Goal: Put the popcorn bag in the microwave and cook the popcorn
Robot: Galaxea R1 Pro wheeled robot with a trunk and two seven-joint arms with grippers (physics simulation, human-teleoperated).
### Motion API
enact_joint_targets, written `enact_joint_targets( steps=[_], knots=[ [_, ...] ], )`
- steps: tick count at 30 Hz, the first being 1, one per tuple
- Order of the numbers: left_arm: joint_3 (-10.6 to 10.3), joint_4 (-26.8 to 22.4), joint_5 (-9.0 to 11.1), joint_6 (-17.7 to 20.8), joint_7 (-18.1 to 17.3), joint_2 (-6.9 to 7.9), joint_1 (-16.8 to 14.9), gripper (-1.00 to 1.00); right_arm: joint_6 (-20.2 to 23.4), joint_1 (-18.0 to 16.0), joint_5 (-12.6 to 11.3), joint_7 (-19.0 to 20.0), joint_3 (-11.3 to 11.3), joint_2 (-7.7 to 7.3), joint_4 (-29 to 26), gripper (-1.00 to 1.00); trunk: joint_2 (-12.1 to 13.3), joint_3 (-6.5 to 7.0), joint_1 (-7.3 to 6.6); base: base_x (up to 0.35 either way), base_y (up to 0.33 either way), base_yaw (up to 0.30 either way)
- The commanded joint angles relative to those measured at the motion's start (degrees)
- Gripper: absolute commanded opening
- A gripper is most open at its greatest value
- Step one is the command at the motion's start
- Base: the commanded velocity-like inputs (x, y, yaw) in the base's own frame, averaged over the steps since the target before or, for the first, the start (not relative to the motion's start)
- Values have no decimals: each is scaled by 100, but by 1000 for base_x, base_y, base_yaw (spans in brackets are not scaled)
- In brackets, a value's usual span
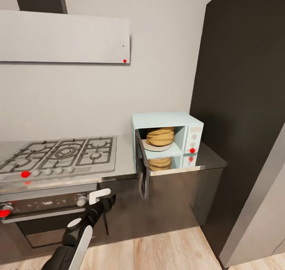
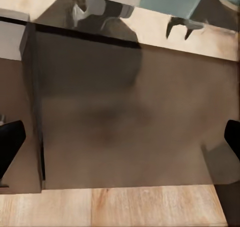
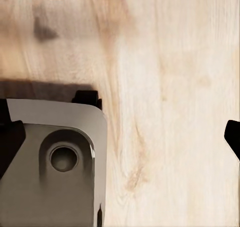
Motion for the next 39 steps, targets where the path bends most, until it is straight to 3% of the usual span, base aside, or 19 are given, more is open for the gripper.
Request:
enact_joint_targets(
  steps=[1, 5, 16, 24, 29, 39],
  knots=[
    [-68, 0, 45, 14, 48, 0, -5, 100, -8, -6, 46, 15, -48, -4, 12, 100, -4, -7, 3, 270, 0, 134],
    [-161, 9, 26, -1, 44, -2, -5, 100, -8, -6, 46, 16, -47, -2, 12, 100, -4, -7, 3, 304, 0, 44],
    [-178, 7, 42, -5, 43, -9, -5, 100, -43, -6, 44, 14, -53, 3, 12, 100, -4, -7, 3, 292, 0, 2],
    [-214, 1, 50, 5, 43, -9, -5, 100, -18, -6, 37, 9, -56, 5, 12, 100, -4, 32, 3, 27, 0, -157],
    [-556, 1, 43, 6, 51, -9, -5, 100, -17, -6, 37, 9, -56, 6, 12, 100, -4, 62, 3, 0, 0, -213],
    [-608, -8, 42, -2, 49, -9, -5, 100, -26, -6, 36, 4, -56, 6, 12, 100, -4, 123, 3, 0, 0, -219]
  ],
)
